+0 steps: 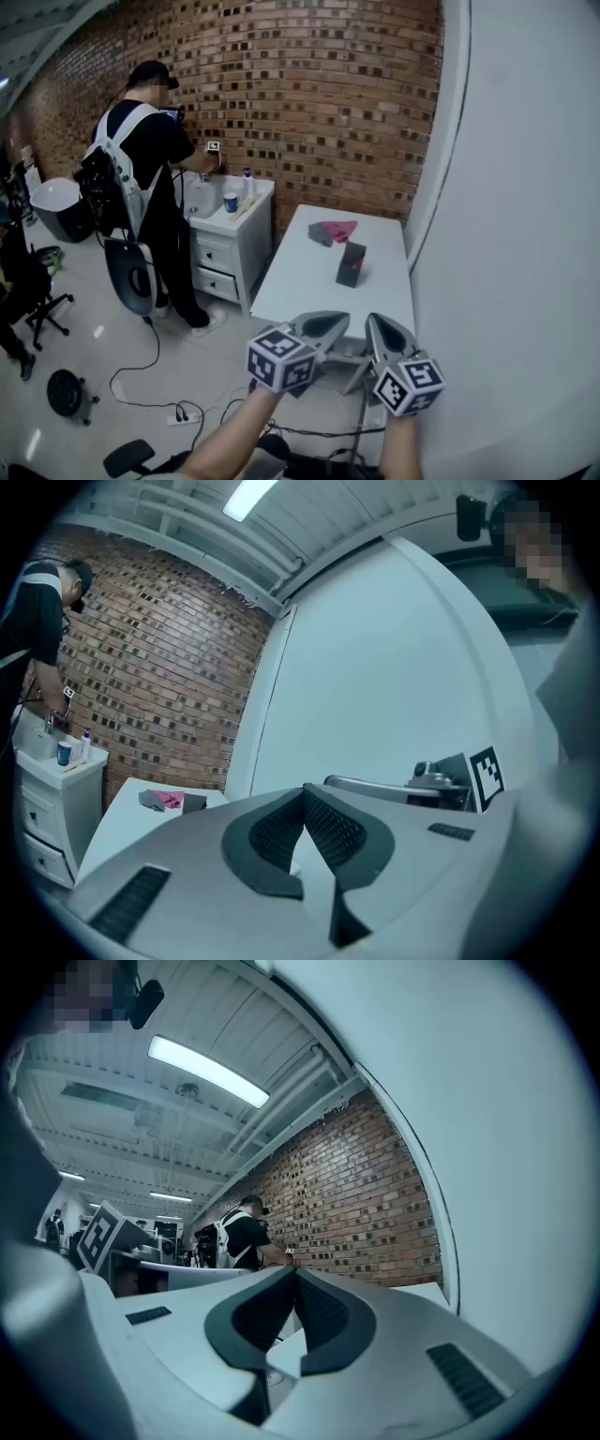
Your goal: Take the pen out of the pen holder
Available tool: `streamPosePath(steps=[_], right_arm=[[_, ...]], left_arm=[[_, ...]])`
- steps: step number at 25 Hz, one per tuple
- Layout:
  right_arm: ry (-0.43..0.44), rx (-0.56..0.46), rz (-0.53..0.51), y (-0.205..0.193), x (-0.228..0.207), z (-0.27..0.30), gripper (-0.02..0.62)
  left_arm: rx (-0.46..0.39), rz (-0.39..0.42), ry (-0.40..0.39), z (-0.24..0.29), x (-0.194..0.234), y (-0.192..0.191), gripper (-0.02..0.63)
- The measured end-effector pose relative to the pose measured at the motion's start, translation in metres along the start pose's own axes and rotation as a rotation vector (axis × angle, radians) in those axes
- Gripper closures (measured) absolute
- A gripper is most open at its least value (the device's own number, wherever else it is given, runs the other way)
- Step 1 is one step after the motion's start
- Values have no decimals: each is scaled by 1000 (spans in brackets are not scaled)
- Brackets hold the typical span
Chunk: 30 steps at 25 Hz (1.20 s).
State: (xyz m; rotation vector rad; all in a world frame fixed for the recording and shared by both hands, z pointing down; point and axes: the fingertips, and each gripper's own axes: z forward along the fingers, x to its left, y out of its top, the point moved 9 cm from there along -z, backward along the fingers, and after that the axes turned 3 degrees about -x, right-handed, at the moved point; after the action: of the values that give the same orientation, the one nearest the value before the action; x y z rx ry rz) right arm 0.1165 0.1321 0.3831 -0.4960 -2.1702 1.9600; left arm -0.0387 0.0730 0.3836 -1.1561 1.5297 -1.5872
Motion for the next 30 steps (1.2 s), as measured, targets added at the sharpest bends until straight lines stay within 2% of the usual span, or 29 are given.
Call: streamPosePath(steps=[4,13,30], right_arm=[[-27,5,3,4,0,0,592],[-29,9,1,3,-12,20,592],[-66,52,3,-12,-73,107,592]], left_arm=[[2,1,-3,2,2,-1,603],[-3,-8,-8,17,22,1,603],[21,-50,-28,85,115,-5,603]])
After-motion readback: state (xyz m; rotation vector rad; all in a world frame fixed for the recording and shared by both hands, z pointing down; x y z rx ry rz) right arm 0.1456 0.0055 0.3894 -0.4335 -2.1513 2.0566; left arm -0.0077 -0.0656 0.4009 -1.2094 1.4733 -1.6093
